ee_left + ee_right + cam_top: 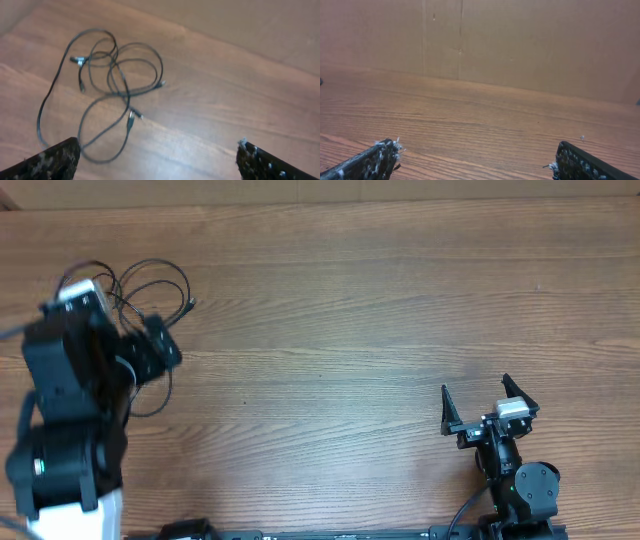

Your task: Untangle cables

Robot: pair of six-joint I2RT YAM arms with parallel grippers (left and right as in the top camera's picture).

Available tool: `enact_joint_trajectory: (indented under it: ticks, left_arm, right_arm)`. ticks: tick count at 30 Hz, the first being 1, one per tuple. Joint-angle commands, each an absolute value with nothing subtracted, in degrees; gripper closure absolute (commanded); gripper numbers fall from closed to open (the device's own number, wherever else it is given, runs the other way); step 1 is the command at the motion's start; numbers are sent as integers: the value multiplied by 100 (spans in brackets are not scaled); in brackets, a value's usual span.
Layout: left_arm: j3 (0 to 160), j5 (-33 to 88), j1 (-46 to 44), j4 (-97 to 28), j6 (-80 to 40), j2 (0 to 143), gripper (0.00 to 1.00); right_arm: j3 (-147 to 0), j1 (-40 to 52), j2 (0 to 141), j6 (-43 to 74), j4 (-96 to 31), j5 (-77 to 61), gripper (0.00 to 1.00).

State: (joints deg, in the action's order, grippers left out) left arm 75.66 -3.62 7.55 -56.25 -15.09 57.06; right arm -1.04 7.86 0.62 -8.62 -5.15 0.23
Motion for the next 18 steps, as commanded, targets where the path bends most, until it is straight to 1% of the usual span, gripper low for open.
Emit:
enact_joint_trajectory:
  ticks: [1, 5, 9, 13, 18]
  left_arm:
    - [7085, -340, 746, -5662, -1544, 4775, 1]
    - [6646, -342, 749, -5902, -1544, 3874, 0]
    - [6573, -338, 749, -7024, -1544, 2871, 1]
    - [6573, -342, 749, -8156, -1553, 2202, 0]
    - [6567, -338, 749, -8136, -1634, 1959, 0]
  right_arm:
    - [-43, 777, 14, -864, -480, -3, 0]
    - [-43, 777, 14, -864, -480, -3, 0]
    - [-43, 777, 14, -864, -480, -3, 0]
    - [-43, 777, 14, -864, -480, -3, 0]
    - [-43, 777, 14, -864, -480, -3, 0]
